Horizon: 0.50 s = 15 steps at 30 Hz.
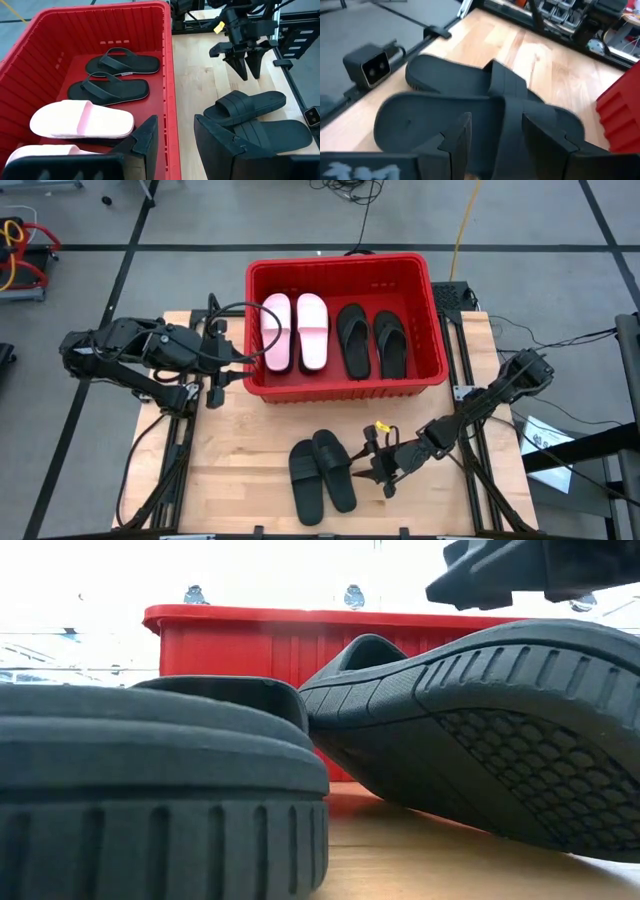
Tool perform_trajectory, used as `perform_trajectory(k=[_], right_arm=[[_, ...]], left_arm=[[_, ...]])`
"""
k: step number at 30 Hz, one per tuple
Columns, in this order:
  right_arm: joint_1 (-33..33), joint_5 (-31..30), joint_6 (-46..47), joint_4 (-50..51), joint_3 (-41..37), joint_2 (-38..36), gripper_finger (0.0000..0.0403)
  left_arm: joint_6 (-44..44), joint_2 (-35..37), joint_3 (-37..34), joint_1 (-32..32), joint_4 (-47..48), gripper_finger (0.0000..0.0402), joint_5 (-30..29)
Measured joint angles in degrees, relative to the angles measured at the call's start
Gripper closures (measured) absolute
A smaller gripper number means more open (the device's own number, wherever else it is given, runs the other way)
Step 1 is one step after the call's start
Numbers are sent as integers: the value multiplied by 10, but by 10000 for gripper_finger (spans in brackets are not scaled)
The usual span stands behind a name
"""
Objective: Pick and place slides into bin
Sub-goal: Put the black slide into the red container
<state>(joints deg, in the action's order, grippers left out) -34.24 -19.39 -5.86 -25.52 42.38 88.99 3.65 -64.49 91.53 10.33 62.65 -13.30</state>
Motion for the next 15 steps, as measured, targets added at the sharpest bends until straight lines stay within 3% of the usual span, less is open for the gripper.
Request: perform_trajectory(k=[7, 15], right_arm=[[0, -5, -51, -58, -1, 62, 239], [0, -61, -94, -91, 0, 97, 239]], left_arm=[[-3, 0, 0, 0, -2, 277, -3], [-4, 0, 0, 0, -2, 277, -2]])
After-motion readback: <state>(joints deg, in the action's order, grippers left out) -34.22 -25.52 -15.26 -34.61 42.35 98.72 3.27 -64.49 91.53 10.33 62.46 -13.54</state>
